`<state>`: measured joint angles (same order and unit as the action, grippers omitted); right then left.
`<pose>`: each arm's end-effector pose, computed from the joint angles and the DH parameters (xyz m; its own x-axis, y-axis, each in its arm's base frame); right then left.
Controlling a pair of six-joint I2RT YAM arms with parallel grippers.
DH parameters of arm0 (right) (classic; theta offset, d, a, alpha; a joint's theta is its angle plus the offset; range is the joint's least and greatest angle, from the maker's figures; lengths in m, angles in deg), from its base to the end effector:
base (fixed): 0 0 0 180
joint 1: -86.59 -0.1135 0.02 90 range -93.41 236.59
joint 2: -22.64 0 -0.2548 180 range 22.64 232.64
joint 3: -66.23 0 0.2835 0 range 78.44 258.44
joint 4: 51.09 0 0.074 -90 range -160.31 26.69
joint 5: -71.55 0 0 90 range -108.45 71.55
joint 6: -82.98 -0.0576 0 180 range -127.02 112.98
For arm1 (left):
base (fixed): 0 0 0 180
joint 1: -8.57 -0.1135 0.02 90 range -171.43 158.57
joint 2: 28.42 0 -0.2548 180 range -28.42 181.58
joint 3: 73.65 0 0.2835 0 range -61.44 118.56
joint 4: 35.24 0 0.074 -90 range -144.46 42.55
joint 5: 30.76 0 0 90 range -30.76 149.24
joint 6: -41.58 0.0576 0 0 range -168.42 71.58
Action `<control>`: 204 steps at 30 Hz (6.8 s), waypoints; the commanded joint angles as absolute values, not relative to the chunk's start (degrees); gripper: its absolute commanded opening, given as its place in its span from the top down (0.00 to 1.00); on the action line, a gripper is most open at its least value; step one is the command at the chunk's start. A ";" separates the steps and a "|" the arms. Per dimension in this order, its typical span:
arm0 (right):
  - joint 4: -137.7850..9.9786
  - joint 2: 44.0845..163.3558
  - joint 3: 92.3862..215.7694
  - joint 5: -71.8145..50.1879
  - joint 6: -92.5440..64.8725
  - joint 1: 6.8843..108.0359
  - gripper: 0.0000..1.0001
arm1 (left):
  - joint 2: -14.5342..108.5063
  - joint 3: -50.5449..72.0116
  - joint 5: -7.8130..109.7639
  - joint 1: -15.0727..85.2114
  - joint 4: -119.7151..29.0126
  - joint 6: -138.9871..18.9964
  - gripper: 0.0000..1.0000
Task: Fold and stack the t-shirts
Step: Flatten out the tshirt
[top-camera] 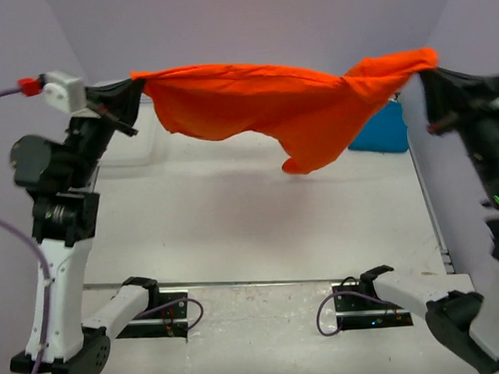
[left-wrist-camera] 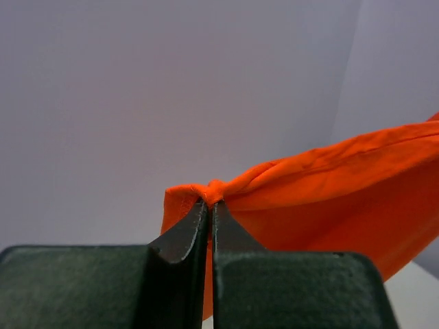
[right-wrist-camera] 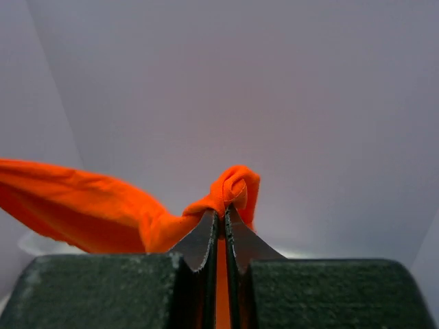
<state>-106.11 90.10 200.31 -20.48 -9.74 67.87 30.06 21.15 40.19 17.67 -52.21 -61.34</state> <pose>0.1557 0.0506 0.6355 0.1766 0.1099 -0.9781 -0.2966 0.9535 0.0536 0.2305 -0.0560 0.5412 0.2175 -0.2489 -0.9438 0.5152 0.8505 -0.1056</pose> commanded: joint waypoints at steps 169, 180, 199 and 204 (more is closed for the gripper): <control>-105.39 145.26 218.55 -21.26 -6.57 76.83 0.01 | 77.51 25.93 64.76 13.31 -43.40 -56.32 0.00; -102.96 109.96 161.45 -24.71 -33.03 74.28 0.12 | 62.31 12.62 87.97 27.20 -68.81 -66.40 0.06; -93.64 107.27 130.65 -17.66 -42.61 71.65 0.37 | 56.66 -2.38 78.49 27.64 -72.59 -75.22 0.20; -88.72 109.39 127.06 -16.70 -47.35 71.65 0.41 | 53.33 -1.93 76.99 27.64 -72.24 -74.52 0.20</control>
<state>-93.42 109.66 129.64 -17.88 -42.96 71.91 57.16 -4.38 78.46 27.84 -72.89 -73.47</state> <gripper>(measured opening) 0.595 0.799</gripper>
